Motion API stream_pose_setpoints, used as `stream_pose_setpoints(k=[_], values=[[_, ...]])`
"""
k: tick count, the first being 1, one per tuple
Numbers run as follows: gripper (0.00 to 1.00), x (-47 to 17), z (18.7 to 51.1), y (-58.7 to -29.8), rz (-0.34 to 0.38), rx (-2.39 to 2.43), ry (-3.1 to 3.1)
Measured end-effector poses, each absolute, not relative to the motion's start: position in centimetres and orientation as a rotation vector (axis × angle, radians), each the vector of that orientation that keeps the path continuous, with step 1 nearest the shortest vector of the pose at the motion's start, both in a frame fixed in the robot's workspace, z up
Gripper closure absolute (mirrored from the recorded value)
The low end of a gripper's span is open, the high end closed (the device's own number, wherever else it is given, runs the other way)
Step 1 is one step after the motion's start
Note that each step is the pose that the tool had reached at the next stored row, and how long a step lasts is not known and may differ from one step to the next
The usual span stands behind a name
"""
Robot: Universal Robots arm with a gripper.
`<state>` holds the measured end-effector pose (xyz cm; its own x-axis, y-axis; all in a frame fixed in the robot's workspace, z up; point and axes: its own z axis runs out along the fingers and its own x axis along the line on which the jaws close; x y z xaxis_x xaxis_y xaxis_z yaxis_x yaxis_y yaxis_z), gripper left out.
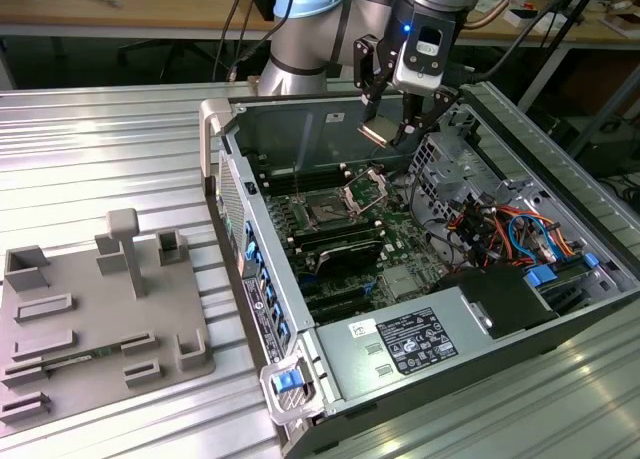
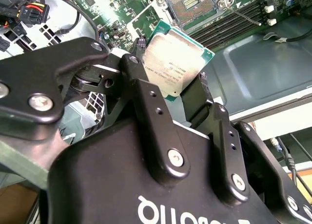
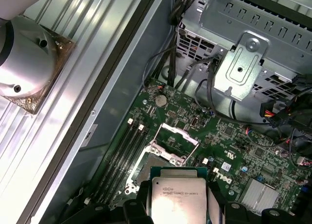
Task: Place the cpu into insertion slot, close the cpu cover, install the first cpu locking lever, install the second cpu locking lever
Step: 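Place the cpu into insertion slot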
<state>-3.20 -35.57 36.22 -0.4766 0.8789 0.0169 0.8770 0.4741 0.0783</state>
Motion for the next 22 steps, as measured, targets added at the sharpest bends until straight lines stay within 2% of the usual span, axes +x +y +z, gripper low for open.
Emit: stream_pose_setpoints(k=[22], values=[[0.45,-3.76,36.17,-35.57,0.117,1.682,2.618]])
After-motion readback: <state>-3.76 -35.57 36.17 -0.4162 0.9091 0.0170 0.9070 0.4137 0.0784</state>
